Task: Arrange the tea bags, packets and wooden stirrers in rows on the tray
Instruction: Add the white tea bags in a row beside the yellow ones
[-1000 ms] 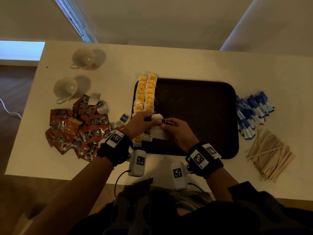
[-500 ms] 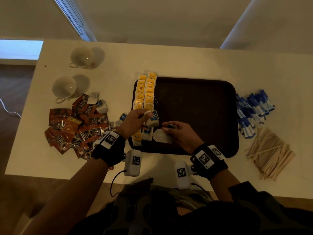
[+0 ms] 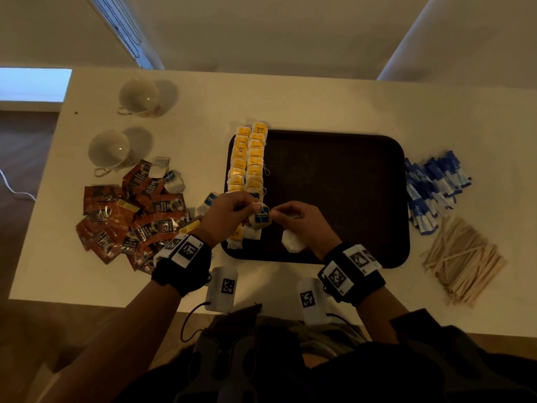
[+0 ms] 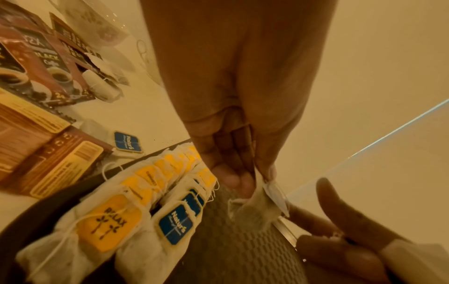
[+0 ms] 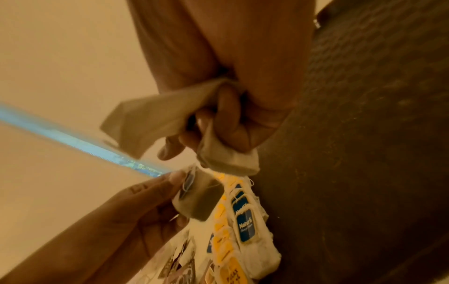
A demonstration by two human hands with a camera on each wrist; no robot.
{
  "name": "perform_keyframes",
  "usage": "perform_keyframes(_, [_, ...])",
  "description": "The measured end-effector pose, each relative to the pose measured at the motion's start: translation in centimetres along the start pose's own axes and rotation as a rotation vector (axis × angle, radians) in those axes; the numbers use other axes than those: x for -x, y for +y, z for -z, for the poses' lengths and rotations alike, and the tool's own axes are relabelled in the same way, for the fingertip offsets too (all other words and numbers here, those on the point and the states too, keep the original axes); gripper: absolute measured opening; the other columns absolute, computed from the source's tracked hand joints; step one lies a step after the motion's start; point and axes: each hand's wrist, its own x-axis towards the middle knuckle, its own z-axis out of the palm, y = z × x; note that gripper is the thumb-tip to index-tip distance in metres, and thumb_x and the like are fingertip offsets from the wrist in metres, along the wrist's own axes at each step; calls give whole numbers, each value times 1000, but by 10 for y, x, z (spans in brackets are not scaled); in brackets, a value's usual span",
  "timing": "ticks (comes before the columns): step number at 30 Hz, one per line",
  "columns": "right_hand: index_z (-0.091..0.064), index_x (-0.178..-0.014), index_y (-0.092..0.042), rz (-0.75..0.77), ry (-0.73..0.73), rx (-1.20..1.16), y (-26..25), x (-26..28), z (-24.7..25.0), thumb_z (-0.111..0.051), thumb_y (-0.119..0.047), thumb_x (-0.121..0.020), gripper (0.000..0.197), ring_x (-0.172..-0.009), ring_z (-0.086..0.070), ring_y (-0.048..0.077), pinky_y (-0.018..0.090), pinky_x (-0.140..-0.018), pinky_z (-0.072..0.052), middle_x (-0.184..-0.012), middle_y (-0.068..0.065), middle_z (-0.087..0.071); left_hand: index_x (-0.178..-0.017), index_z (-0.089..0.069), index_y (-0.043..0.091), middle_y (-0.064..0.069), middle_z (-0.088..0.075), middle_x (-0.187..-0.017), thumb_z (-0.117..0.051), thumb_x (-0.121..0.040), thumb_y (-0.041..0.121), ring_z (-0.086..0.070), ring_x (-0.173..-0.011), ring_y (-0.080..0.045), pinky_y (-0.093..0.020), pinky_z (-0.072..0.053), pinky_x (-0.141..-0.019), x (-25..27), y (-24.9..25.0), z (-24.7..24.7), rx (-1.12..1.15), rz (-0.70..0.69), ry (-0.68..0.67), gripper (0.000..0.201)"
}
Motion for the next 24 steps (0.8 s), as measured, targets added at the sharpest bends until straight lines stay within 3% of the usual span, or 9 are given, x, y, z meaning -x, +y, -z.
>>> perform_keyframes(2, [-65, -103, -11, 42, -2, 53, -1, -2, -4, -68, -20, -84, 21, -77, -58, -1, 5, -58, -44, -88, -8, -63, -83, -65, 18, -3, -68, -82, -61, -87, 12, -65, -66, -2, -19, -55, -64, 2, 2, -2, 32, -6, -24, 8])
perform_keyframes(5, [-66, -97, -6, 67, 29, 85, -1, -4, -6, -67, -16, -84, 16, -71, -59, 1, 7, -59, -46, -82, -3, -63, -82, -63, 20, 1, -66, -79, -57, -90, 14, -66, -70, -8, -25, -57, -67, 3, 5, -4, 39, -11, -45, 11])
perform_keyframes(9, [-67, -99, -4, 50, 89, 47, -1, -3, 2, -62, -14, -89, 15, -75, -58, 3, 13, -66, -46, -83, -4, -62, -92, -63, 6, -2, -64, -79, -49, -95, 11, -63, -64, -5, -21, -55, -59, 2, 8, -3, 18, -10, -6, 15])
perform_keyframes(13, [-66, -100, -9, 25, 117, 30, -1, 2, 12, -59, -19, -90, 16, -80, -56, 4, 18, -68, -43, -87, -6, -61, -96, -61, 6, -8, -62, -80, -45, -97, 11, -58, -66, -23, -35, -52, -60, 3, 12, 0, 8, -39, 51, 17])
perform_keyframes(15, [-65, -101, -15, 34, 117, 8, -1, 4, 14, -59, -21, -91, 14, -85, -57, 5, 18, -69, -42, -92, -7, -61, -103, -62, 10, -7, -62, -85, -46, -96, 9, -59, -71, -20, -34, -52, -63, 4, 15, 1, 25, -45, 60, 17])
perform_keyframes(18, [-59, -108, -23, 65, 107, 40, -3, 6, 12, -63, -27, -87, 21, -93, -56, 7, 20, -72, -43, -100, -8, -58, -109, -63, 17, -3, -64, -91, -54, -92, 8, -61, -79, -11, -23, -53, -70, 5, 19, 1, -20, -107, 57, 21])
perform_keyframes(24, [-55, -115, -24, 151, 81, 109, -5, 6, 1, -68, -23, -83, 34, -85, -55, 3, 17, -70, -41, -97, -12, -56, -97, -67, 7, -5, -67, -88, -59, -90, 12, -62, -83, -16, -37, -55, -75, 4, 28, 0, -54, -136, 84, 11])
